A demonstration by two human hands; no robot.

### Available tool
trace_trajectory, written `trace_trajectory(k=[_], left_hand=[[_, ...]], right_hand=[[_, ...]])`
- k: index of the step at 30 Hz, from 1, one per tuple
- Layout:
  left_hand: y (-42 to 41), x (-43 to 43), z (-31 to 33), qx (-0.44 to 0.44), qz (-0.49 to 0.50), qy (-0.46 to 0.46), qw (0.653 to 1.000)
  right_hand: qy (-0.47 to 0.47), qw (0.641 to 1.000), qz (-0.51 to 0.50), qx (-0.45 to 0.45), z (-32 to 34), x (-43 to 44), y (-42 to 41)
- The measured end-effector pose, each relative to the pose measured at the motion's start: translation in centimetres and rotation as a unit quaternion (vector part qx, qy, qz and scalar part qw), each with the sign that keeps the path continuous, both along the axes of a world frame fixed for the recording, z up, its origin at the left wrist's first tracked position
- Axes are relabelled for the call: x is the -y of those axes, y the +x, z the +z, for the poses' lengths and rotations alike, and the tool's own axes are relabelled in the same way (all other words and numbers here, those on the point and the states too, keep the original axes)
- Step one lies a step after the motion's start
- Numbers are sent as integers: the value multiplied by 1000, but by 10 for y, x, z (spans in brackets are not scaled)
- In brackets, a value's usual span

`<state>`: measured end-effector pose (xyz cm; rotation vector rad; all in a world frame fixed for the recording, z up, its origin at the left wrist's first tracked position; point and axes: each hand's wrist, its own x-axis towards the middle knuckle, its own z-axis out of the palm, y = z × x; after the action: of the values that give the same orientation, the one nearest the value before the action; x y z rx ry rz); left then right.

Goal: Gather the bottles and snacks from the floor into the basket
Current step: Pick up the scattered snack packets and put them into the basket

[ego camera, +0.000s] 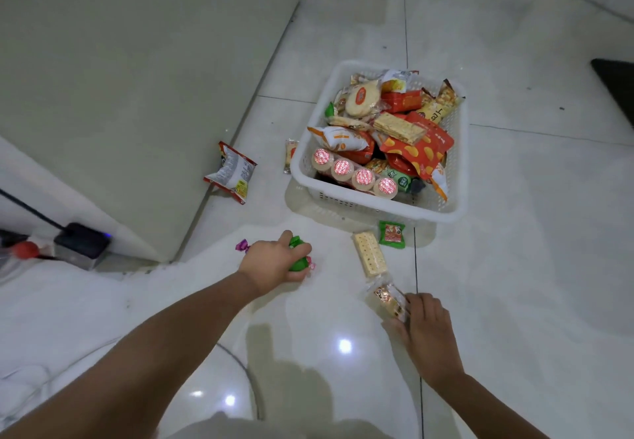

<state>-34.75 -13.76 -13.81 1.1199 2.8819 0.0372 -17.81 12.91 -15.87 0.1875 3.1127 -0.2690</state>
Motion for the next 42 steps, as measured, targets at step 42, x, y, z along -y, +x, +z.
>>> trace_trajectory(k=[42], left_hand=[[-82,-77,53,25,56,-40,997]], right_hand=[[103,979,-44,168,64,-49,-110]])
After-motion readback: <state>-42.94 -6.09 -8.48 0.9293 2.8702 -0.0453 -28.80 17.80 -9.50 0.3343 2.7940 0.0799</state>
